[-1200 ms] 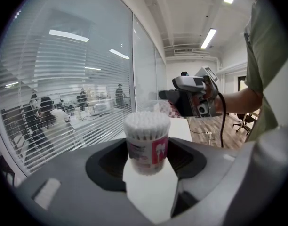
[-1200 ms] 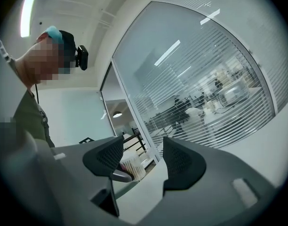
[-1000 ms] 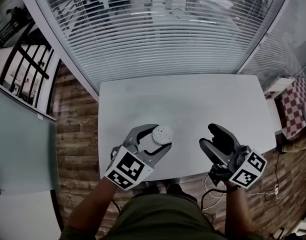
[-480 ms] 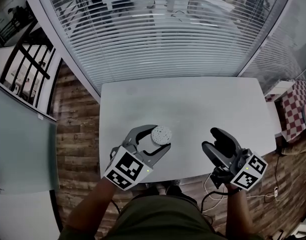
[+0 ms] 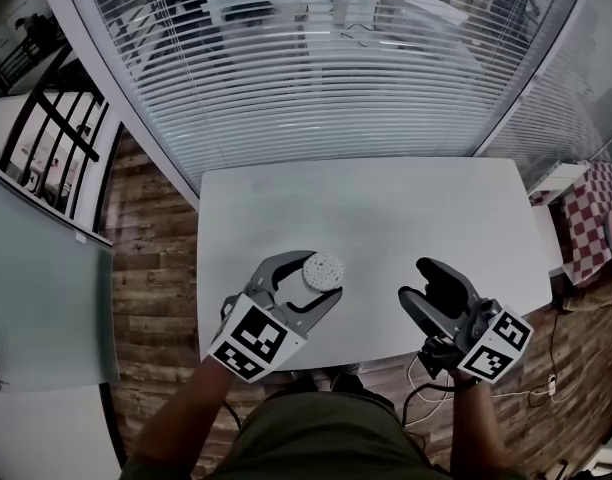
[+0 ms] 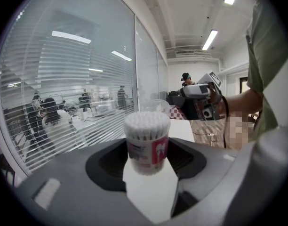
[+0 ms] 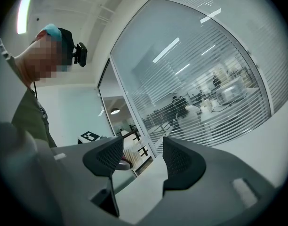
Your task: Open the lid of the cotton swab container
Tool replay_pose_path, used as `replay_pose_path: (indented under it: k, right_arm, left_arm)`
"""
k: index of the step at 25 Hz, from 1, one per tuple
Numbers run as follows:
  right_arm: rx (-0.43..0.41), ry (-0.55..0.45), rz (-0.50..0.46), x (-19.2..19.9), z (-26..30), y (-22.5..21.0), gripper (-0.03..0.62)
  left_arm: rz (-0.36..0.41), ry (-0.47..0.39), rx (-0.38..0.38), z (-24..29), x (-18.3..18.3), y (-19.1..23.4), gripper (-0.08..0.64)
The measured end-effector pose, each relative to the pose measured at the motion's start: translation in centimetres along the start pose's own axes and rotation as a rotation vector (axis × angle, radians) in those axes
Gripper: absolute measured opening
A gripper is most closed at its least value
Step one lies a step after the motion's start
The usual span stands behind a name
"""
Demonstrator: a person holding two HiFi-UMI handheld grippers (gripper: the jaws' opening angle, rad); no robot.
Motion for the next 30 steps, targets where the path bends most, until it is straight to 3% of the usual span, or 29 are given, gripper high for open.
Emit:
replay_pose_path:
  k: [30]
  right_arm:
    - [-0.038, 0.051, -0.019, -0.1, 0.7, -2.1, 0.254]
  left_arm:
    - [-0.035, 0.016, -0.017, 1.8, -0.7, 0.4, 0.261]
Point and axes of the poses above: the fingertips, and each gripper's own axes: z forward along the fingers, y to its left, x out of its underside, the point moved 3 cm from there along -z, backward along the fingers, and after that the axes turned 10 degrees about y, right-handed, at the moved point
